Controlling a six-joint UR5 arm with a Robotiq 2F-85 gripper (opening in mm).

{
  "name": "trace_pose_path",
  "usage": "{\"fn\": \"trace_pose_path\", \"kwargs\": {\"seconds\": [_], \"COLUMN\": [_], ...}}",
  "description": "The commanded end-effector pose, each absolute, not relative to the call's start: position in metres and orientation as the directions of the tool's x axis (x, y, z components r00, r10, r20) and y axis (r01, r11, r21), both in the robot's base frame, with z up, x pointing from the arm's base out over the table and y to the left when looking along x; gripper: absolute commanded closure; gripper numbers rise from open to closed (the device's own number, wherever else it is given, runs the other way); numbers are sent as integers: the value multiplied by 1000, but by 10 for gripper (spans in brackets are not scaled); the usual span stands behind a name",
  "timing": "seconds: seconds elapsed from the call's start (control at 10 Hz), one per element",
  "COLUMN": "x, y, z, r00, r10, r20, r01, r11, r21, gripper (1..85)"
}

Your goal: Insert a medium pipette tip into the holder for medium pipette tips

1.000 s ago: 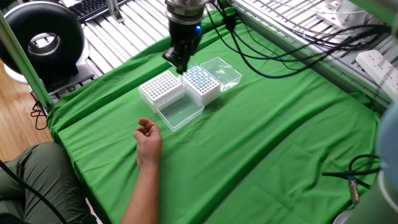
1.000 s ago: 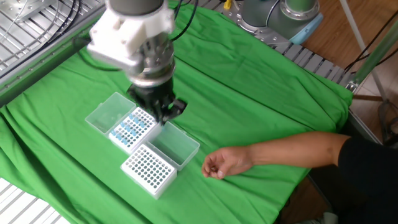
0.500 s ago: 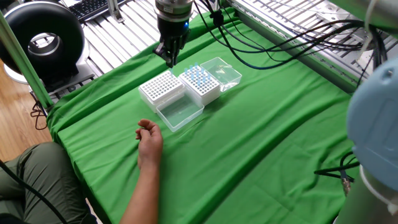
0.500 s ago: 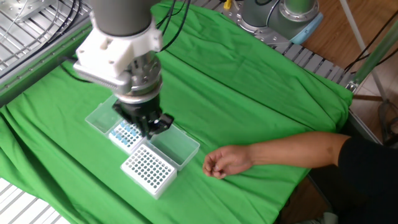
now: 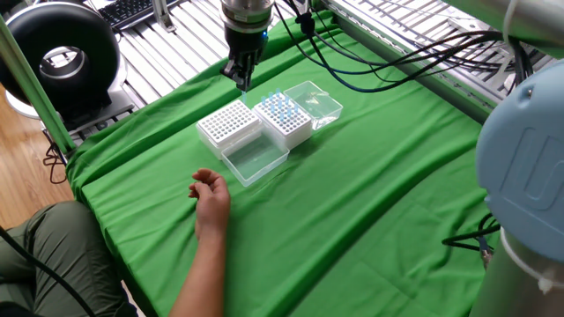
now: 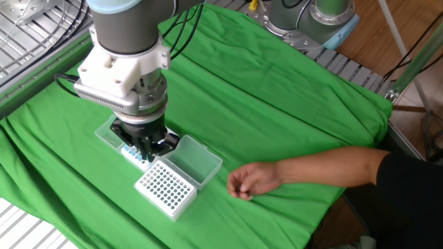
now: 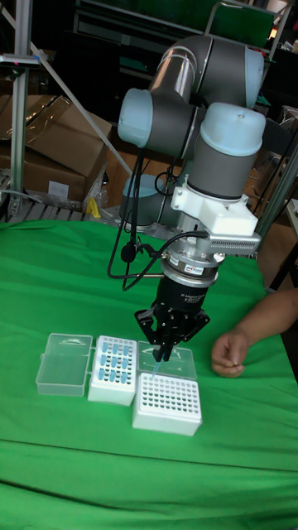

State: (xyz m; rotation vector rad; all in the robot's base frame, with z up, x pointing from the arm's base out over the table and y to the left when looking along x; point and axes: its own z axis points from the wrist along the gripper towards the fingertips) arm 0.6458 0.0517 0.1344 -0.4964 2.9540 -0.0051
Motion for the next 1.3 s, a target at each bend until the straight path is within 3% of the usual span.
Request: {"fn": "trace_pose_path", "kwargs": {"seconds": [0.0, 1.2], "x": [644, 673], "y": [47, 56], "z": [130, 119], "r00": [-931, -919], "r10": [-331, -344], "r20": [-155, -195], "r01": [-332, -344], "r11": [943, 938], "r21": [-24, -33], "gripper": [847, 847]}}
